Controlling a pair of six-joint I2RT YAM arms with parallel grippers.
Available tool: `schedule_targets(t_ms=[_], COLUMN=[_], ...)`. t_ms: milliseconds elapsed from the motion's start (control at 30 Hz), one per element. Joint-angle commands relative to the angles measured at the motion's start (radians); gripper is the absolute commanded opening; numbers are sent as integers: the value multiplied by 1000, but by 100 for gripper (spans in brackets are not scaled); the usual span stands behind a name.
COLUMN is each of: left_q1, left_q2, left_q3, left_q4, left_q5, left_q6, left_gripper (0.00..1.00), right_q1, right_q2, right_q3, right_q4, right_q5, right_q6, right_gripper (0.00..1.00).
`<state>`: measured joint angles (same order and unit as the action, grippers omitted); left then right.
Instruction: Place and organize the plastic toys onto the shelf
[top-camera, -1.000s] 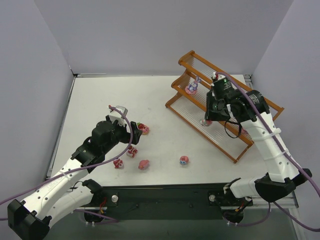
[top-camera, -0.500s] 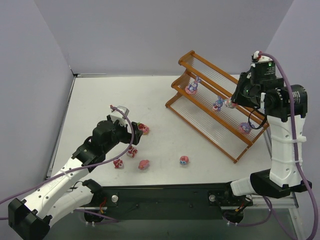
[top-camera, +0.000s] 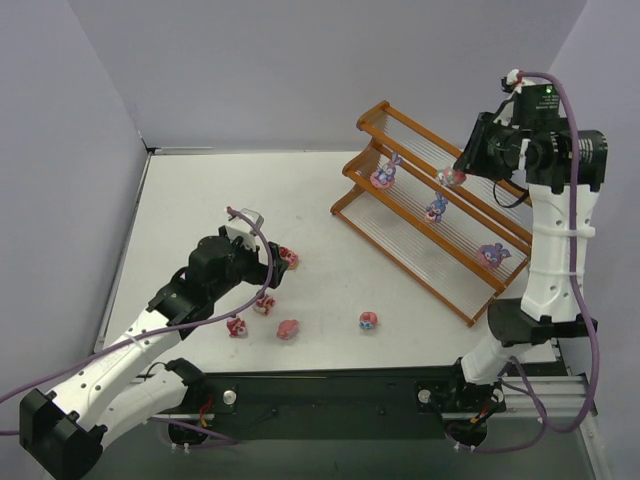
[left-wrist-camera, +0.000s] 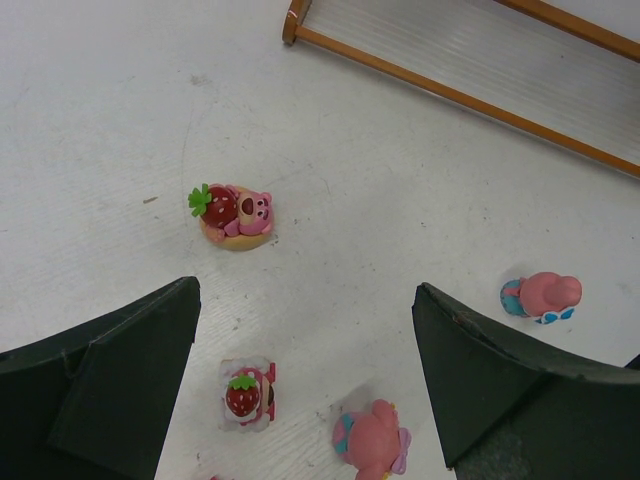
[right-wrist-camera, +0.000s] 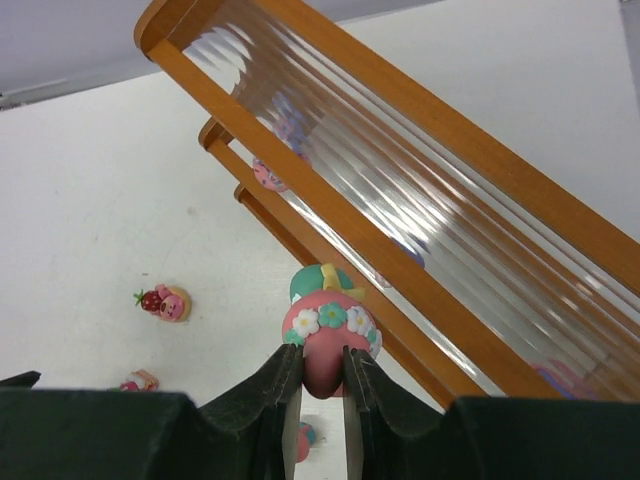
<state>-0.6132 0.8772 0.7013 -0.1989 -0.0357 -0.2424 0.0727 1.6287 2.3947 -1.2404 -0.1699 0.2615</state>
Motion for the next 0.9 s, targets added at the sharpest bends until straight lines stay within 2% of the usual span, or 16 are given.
schedule_targets(t_ms=[0,300,567,867], left_q1=[6,7,9,7], left_q2=[-7,37,98,138], left_q3=[53,102,142,153], left_q4=[27,15,15,16], left_q5=[33,72,114,148], left_q6=[18,15,11,-5], left_gripper=[97,97,97,97], right_q1=[2,3,-16,-22], right_q2=[89,60,5,-30], right_q3=[75,58,-35,-42], right_q4=[-11,79,61,45], right_q5=[-122,7,44,56], right_q6=[-76,-191,-404,-547], right_gripper=[0,0,0,0])
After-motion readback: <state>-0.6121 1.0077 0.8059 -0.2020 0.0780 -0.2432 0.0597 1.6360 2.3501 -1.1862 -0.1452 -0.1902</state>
